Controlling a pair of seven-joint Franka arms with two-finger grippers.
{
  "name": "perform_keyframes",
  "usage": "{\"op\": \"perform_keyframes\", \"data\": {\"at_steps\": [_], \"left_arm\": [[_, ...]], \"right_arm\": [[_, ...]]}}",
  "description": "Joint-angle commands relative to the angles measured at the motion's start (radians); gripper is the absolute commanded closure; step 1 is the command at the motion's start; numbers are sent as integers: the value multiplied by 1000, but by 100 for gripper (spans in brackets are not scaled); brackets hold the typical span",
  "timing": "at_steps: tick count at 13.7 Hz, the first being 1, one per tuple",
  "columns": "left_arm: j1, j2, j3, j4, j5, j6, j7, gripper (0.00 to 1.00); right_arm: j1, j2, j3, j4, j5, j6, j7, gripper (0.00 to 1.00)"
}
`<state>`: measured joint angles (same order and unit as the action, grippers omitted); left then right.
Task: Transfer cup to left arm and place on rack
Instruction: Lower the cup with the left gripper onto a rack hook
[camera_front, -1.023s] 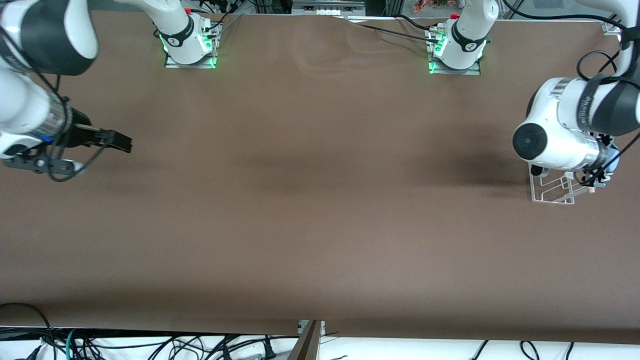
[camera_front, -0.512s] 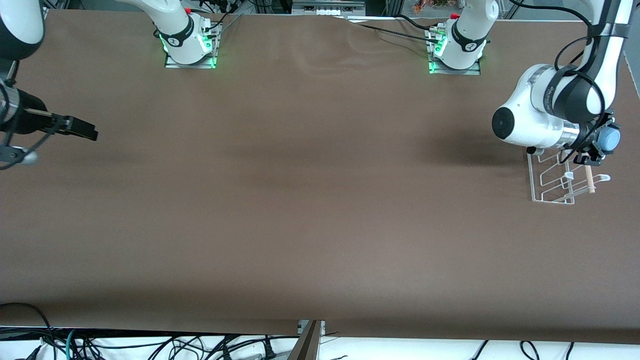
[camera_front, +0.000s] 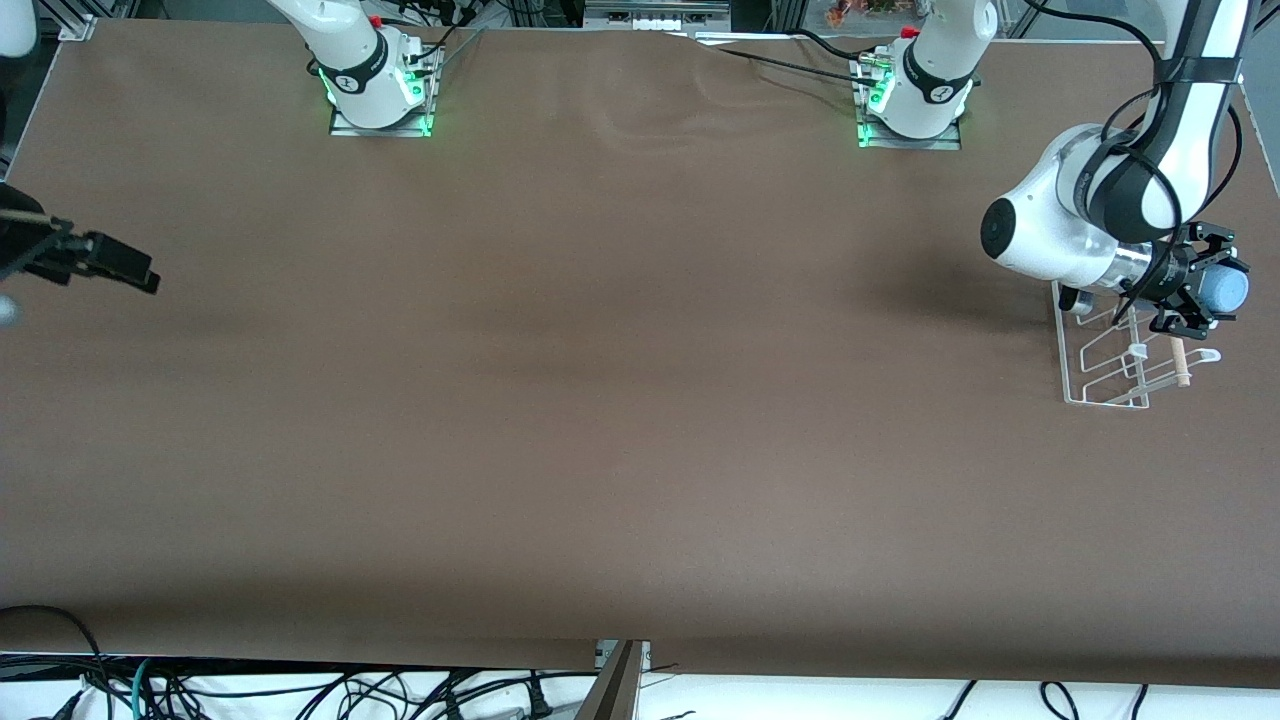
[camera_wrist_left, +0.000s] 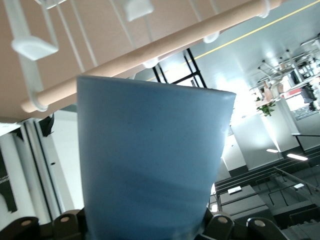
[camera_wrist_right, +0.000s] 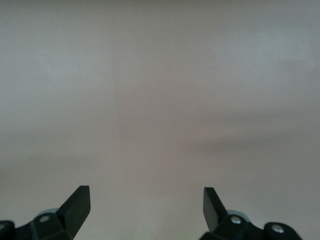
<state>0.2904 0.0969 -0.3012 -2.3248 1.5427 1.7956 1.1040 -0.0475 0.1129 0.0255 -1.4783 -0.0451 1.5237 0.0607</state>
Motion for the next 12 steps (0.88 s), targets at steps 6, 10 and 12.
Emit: {"op": "perform_keyframes", "data": {"at_steps": [6, 10, 12], "left_arm": [[19, 36, -12, -36, 145, 15, -190, 100], [35, 56, -10, -50, 200, 27, -256, 100], [56, 60, -4, -48, 232, 63, -263, 100]], "right_arm": [[-34, -161, 1, -220, 5, 50, -2, 0], [-34, -160, -2, -218, 2, 46, -5, 0], [-35, -159, -19, -220, 4, 38, -5, 0]]}}
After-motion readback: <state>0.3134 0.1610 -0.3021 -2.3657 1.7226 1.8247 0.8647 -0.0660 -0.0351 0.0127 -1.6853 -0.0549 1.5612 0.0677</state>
